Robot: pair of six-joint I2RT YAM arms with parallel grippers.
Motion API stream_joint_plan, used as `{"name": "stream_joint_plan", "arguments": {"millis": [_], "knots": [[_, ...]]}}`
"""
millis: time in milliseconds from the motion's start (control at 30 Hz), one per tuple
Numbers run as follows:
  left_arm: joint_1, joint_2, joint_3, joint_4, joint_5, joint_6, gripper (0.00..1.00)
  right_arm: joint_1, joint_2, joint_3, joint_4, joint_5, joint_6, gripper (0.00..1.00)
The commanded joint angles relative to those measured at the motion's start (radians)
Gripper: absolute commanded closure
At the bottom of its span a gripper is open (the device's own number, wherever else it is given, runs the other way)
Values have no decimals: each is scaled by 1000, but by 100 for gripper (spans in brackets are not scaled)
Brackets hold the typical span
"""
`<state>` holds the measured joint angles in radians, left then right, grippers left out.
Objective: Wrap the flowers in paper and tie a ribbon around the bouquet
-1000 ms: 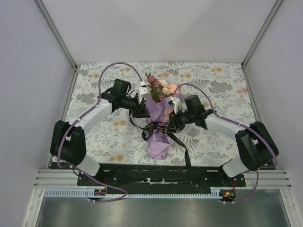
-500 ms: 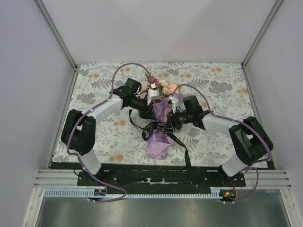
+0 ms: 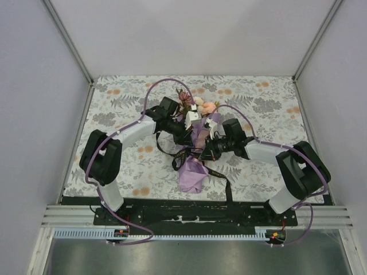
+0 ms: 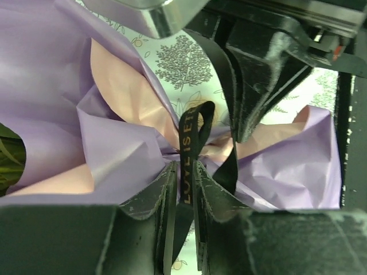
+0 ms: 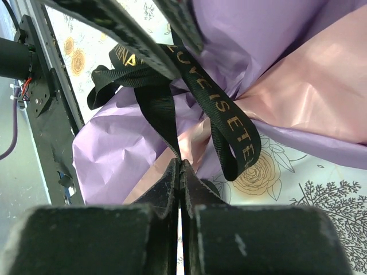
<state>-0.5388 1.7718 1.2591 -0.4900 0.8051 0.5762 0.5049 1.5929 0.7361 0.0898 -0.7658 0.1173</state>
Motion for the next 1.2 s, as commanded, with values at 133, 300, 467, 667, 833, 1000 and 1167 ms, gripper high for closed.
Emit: {"name": "stream_joint_plan", "arguments": {"millis": [133,300,467,667,833,1000,1167], "knots": [[-41,63,85,50,-138,-70,79,3,-21,14,16,54,2,100],[-72,87,98,22,-195,-59,79,3,-4,28,-24,85,-7,100],[-98,107,102,-33,-216,-19,81,1,-4,19,-10,106,24,100],[-121,98,74,-25,-276,7,85,3,2,0,28,92,76,100],[-139,11,-18,53,-300,51,86,1,27,14,33,76,104,100],[-147,-142,-125,218,-316,63,87,0,13,3,34,69,110,100],[-147,-244,-191,327,-294,77,94,0,16,-1,33,57,97,100]]}}
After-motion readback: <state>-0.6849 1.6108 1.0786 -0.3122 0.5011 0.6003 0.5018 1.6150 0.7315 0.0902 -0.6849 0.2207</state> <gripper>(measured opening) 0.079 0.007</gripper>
